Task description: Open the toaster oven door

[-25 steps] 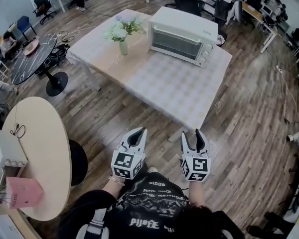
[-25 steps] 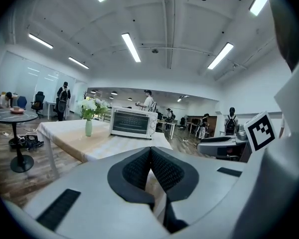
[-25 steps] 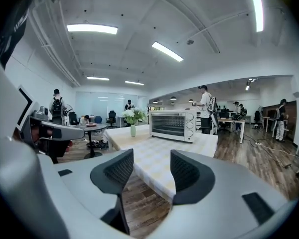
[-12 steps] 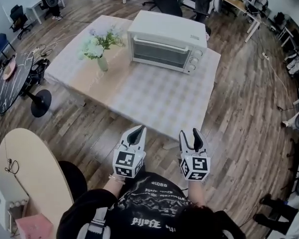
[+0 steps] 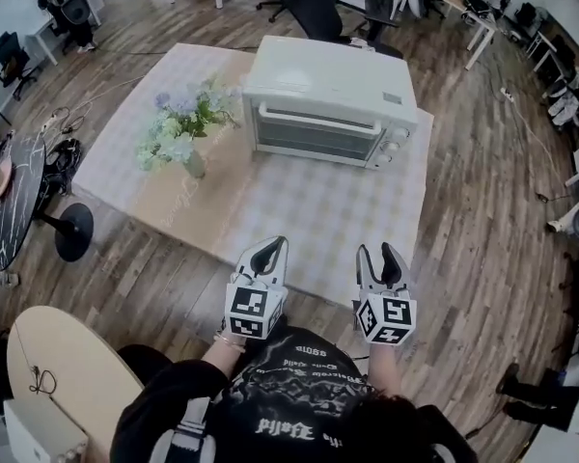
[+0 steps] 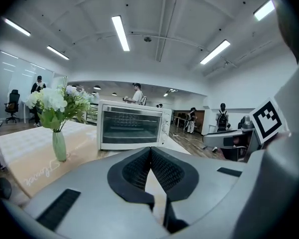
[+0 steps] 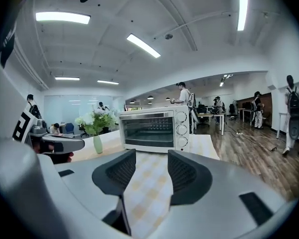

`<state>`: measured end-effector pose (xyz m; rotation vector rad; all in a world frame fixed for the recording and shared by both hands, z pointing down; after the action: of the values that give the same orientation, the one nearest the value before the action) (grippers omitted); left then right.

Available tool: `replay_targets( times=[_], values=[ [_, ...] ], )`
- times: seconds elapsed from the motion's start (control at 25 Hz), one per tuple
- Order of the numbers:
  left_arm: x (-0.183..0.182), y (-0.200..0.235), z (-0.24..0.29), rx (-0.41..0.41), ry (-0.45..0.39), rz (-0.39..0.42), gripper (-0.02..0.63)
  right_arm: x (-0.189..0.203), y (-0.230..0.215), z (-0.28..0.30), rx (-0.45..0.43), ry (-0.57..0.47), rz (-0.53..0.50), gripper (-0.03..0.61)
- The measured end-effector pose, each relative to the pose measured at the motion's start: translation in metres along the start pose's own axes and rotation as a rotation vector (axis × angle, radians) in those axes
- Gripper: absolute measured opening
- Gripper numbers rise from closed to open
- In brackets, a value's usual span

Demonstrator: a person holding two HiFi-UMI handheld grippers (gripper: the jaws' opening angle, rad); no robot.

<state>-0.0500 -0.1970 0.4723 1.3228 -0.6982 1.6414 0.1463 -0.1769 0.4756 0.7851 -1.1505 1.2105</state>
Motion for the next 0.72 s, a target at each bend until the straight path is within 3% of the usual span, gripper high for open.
replay_targets(
  times=[0.28, 0.72],
  values=[
    [-0.007, 0.029, 0.037, 0.054, 0.029, 0.005, 0.018, -0.014, -0.002, 0.042, 0.032, -0.013, 0.082, 0.204],
    [-0.005, 0.024, 0.060, 0.028, 0.070, 0.002, 0.018, -0.091, -0.032, 0.091, -0.016, -0.075, 0.036, 0.202]
  ],
)
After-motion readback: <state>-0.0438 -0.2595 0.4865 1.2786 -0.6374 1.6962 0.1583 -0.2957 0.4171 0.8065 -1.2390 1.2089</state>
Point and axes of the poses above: the fingertips, and each gripper's own axes: z forward along the fingers, y to its left, x out of its underside, the point moved 2 cm from there along -z, backward along the fingers, and after that the axes turned 5 degrees about -x, right-handed, at the moved point
